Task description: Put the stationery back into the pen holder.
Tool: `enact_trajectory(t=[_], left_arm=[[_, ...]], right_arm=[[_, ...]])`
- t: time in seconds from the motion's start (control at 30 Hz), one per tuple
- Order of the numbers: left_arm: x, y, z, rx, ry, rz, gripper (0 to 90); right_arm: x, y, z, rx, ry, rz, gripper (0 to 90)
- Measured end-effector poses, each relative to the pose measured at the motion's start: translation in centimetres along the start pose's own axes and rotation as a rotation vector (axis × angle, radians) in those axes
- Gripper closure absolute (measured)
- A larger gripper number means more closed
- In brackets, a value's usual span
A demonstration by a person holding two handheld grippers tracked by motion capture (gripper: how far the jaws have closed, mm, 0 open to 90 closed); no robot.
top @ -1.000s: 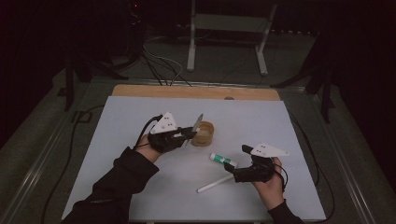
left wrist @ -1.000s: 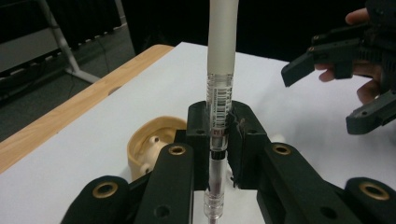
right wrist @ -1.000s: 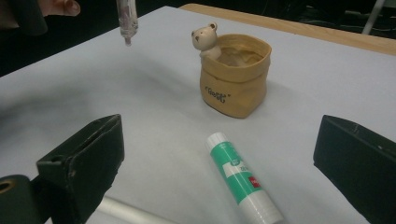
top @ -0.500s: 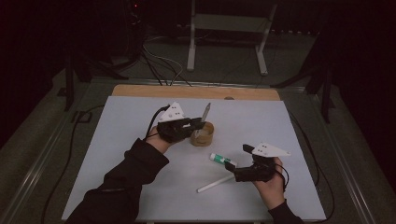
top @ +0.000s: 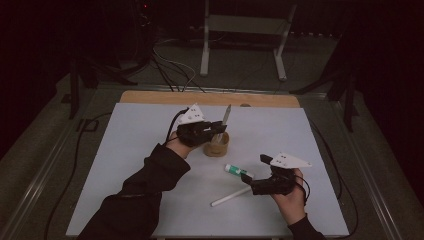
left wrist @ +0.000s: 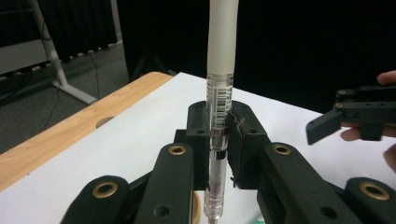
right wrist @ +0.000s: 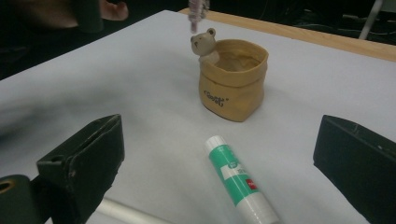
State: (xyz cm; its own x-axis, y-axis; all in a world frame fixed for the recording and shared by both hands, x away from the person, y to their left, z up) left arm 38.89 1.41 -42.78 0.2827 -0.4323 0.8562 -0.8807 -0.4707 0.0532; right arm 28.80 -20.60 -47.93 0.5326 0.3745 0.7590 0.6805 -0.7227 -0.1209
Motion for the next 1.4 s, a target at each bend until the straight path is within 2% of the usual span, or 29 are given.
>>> enact_trajectory(t=[0.2, 0.37, 0.5, 0.97, 1.27, 1.4], left_arm=[[-0.2, -0.5, 1.1, -0.023, 0.016, -0.019, 80.6], [-0.4, -0.9, 1.9, -0.015, 0.026, -0.041, 80.6], [-0.7, -1.7, 2.7, -0.003, 0.039, -0.08, 80.6], [-2.3, -2.5, 4.4, 0.014, 0.031, -0.134, 80.4], [-3.1, -2.4, 5.3, 0.011, 0.008, -0.136, 80.3], [-3.3, -2.3, 5.4, 0.04, 0.001, -0.139, 80.2]], right_arm=[[0.0, 0.0, -0.1, 0.006, 0.003, 0.0, 1.7], [0.1, 0.0, -0.2, 0.009, 0.008, 0.003, 1.7], [0.1, 0.0, -0.3, 0.008, 0.015, 0.002, 1.7], [0.0, 0.0, -0.3, 0.008, 0.013, -0.001, 1.7], [-0.1, 0.1, -0.2, 0.01, 0.009, 0.004, 1.7], [-0.1, 0.1, -0.2, 0.012, 0.008, 0.004, 1.7]])
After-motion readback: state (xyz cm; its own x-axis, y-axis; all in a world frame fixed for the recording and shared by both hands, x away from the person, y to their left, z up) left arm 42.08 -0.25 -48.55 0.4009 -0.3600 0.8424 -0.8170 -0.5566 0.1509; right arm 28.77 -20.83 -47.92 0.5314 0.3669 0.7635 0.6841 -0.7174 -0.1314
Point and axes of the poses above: each handheld gripper's, and its own axes: z roughly forward along the jaws, x roughly out of its top, y roughly to its right, the point moved 4 cm from there along z, roughly forward along the jaws, and after that the axes turned 13 degrees about -y, right-handed, at the moved point
